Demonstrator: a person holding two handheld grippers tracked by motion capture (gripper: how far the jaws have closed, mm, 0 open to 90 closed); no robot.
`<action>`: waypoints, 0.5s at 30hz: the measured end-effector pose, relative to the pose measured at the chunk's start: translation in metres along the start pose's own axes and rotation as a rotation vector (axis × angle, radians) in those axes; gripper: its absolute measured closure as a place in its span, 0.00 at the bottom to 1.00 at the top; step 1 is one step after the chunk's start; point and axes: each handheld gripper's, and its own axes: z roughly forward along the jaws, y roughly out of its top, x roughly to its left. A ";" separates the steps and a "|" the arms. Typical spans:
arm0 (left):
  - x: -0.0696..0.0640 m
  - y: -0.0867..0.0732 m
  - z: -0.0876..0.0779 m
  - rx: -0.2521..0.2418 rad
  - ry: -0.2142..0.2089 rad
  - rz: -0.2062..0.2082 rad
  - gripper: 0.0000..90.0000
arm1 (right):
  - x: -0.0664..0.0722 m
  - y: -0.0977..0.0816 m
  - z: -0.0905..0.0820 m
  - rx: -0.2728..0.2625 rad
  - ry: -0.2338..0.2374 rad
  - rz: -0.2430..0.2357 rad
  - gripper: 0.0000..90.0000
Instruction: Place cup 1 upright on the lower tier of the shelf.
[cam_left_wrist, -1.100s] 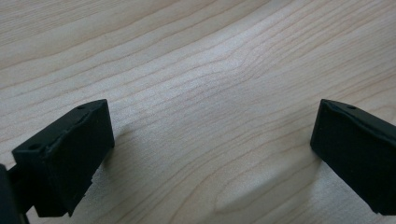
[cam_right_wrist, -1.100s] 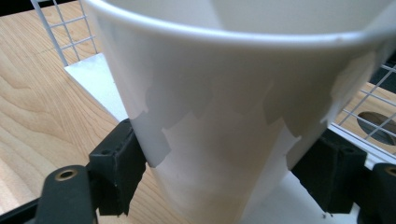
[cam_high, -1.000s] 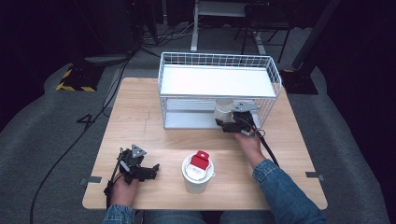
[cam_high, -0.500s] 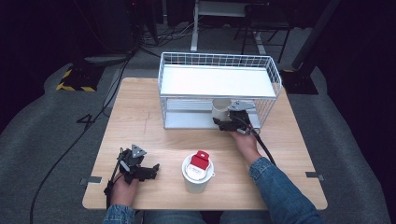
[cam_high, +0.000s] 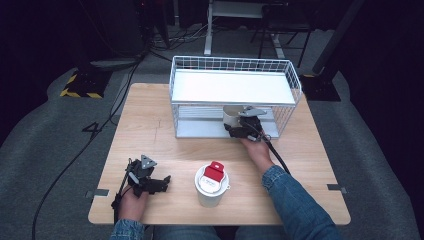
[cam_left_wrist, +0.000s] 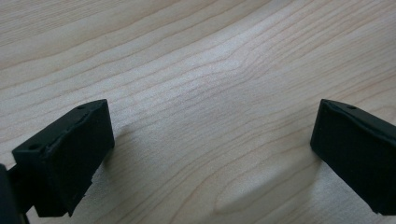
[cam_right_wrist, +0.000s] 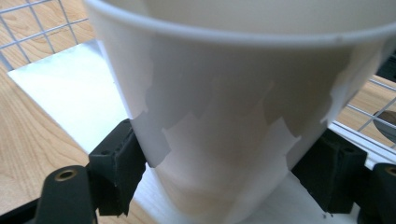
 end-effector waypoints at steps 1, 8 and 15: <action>0.000 0.000 0.000 0.000 0.000 0.000 0.00 | -0.001 0.000 0.001 -0.001 -0.004 0.000 0.26; 0.000 0.000 0.000 0.000 0.000 0.000 0.00 | -0.005 -0.001 0.007 0.013 -0.013 0.016 0.26; 0.000 0.000 0.000 0.000 0.000 0.000 0.00 | -0.007 -0.004 0.010 0.023 -0.013 0.015 0.26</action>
